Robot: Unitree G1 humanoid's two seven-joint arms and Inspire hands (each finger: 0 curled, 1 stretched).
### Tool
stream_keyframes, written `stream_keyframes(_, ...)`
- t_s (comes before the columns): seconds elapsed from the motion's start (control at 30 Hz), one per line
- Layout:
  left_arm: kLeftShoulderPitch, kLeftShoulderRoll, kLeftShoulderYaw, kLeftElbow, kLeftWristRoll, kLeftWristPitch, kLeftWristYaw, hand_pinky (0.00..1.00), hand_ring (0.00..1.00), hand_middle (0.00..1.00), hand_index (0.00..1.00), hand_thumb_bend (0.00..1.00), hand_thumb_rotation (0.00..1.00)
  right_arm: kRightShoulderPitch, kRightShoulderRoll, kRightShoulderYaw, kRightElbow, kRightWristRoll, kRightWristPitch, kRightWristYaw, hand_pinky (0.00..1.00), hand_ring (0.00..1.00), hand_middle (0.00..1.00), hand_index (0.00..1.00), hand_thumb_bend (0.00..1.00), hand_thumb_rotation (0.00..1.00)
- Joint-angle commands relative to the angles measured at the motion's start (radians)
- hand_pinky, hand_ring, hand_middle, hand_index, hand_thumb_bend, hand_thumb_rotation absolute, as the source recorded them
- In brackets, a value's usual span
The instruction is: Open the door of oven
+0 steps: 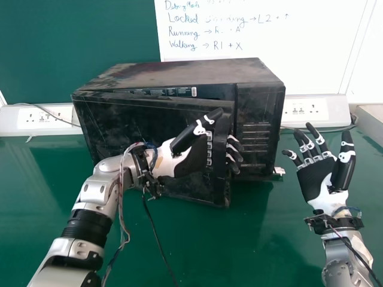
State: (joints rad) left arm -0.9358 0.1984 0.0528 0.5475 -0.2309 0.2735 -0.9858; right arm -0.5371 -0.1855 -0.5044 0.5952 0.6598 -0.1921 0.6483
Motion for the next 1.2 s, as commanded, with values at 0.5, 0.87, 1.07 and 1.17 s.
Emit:
stream_keyframes(0.5,0.186,0.122,0.045,-0.243,-0.143,0.068,-0.018,0.45,0.58,0.69,0.8,0.78,0.88,-0.011,-0.005,-0.004,0.007,0.008,0.002,0.004,0.55,0.46,0.51,0.54,1.0,0.86)
stream_keyframes(0.87,0.291,0.179,0.048,-0.366,-0.208,0.045,-0.05,0.42,0.53,0.68,0.85,0.77,0.94,-0.017,-0.009,-0.007,0.02,0.008,-0.002,0.006,0.56,0.46,0.52,0.54,1.0,0.86)
stream_keyframes(1.07,0.33,0.201,0.055,-0.419,-0.251,0.059,-0.064,0.41,0.53,0.67,0.84,0.77,0.9,-0.02,-0.01,-0.008,0.023,0.007,-0.002,0.003,0.55,0.46,0.51,0.54,1.0,0.85)
stream_keyframes(1.17,0.35,0.209,0.059,-0.445,-0.258,0.058,-0.062,0.42,0.52,0.66,0.83,0.77,0.9,-0.02,-0.01,-0.007,0.024,0.005,-0.005,0.002,0.55,0.46,0.51,0.54,1.0,0.86)
